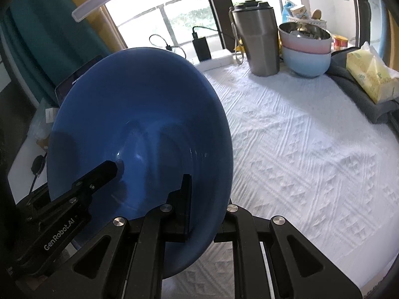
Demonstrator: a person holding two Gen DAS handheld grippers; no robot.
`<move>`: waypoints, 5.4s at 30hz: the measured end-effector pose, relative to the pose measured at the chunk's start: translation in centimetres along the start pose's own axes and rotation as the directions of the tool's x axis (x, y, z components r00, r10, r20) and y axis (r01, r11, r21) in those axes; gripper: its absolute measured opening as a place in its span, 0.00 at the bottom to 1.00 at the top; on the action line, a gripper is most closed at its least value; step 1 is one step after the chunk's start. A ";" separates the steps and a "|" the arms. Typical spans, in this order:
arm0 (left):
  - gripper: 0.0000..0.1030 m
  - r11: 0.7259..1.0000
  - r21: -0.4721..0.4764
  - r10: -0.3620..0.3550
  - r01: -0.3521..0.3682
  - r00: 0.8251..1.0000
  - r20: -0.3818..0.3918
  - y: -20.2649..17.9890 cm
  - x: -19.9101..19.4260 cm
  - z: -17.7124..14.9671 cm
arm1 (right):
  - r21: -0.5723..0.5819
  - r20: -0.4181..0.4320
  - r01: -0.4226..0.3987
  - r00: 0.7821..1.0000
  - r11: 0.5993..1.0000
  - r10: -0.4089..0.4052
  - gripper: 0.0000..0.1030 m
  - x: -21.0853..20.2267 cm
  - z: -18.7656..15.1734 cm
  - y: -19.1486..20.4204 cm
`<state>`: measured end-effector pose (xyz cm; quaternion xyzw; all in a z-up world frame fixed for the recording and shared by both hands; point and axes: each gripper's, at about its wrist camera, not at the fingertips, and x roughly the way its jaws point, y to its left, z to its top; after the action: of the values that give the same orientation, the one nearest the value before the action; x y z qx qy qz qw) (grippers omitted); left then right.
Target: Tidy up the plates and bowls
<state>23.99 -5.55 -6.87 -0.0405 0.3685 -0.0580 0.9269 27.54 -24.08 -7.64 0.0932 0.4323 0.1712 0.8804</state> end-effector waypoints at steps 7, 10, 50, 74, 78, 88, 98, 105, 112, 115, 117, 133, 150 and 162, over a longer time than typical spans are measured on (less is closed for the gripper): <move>0.24 1.000 0.000 -0.004 0.004 1.000 -0.011 0.7 -0.7 -1.0 | 0.011 -0.035 -0.003 0.999 1.000 0.004 0.12 0.6 -0.4 0.4; 0.24 1.000 -0.006 -0.006 0.006 1.000 -0.022 1.1 -0.7 -1.1 | 0.028 -0.051 -0.001 0.999 1.000 0.002 0.12 0.7 -0.5 0.3; 0.26 0.990 -0.112 0.096 -0.085 0.991 0.093 8.6 -3.5 2.8 | -0.049 0.082 0.025 0.996 0.998 -0.021 0.23 -1.2 5.4 5.0; 0.40 0.981 -0.118 0.163 -0.151 0.981 0.100 17.2 -3.7 4.5 | -0.091 0.036 -0.065 0.997 0.994 0.068 0.23 3.6 6.6 14.3; 0.43 0.983 -0.115 0.156 -0.144 0.982 0.107 18.5 -3.7 4.9 | -0.095 0.033 -0.058 0.998 0.994 0.061 0.23 4.5 7.0 15.7; 0.43 0.989 -0.097 0.125 -0.116 0.987 0.101 21.8 -2.7 6.4 | -0.064 0.044 -0.019 0.999 0.998 0.021 0.40 6.4 7.9 18.4; 0.43 0.997 -0.059 0.058 -0.054 0.996 0.071 23.6 -0.3 8.5 | 0.010 0.025 0.007 1.000 1.000 -0.007 0.40 9.5 8.9 20.3; 0.43 0.998 -0.059 0.021 -0.020 1.000 0.013 23.8 2.5 9.4 | 0.081 -0.027 0.049 0.999 0.995 -0.047 0.40 12.2 9.6 20.7; 0.43 0.998 -0.053 0.022 -0.026 0.997 -0.075 23.9 6.3 9.7 | 0.139 -0.078 0.070 0.995 0.988 -0.059 0.40 15.6 10.1 20.1; 0.43 0.999 -0.037 0.026 -0.030 0.994 -0.106 23.8 7.4 9.9 | 0.174 -0.102 0.079 0.993 0.982 -0.062 0.40 16.9 10.5 19.6; 0.43 1.000 -0.021 0.017 -0.019 0.993 -0.118 23.7 8.1 10.0 | 0.197 -0.113 0.089 0.991 0.976 -0.068 0.40 17.6 10.6 19.1; 0.26 0.999 -0.012 -0.044 0.043 0.983 -0.177 23.0 10.7 10.1 | 0.225 -0.101 0.069 0.994 0.972 -0.047 0.23 19.4 10.6 18.3; 0.23 1.000 -0.018 -0.009 0.007 0.994 -0.111 22.6 7.5 10.4 | 0.157 -0.037 0.034 0.999 0.987 -0.029 0.22 16.4 10.9 19.6; 0.23 1.000 -0.015 0.007 -0.008 0.998 -0.069 21.6 3.7 10.3 | 0.145 0.001 0.001 1.000 0.989 -0.002 0.22 13.1 10.2 19.9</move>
<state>35.42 15.67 -4.48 -0.0443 0.4006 -0.0532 0.9136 38.66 -0.90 -4.75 0.1568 0.4429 0.1386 0.8718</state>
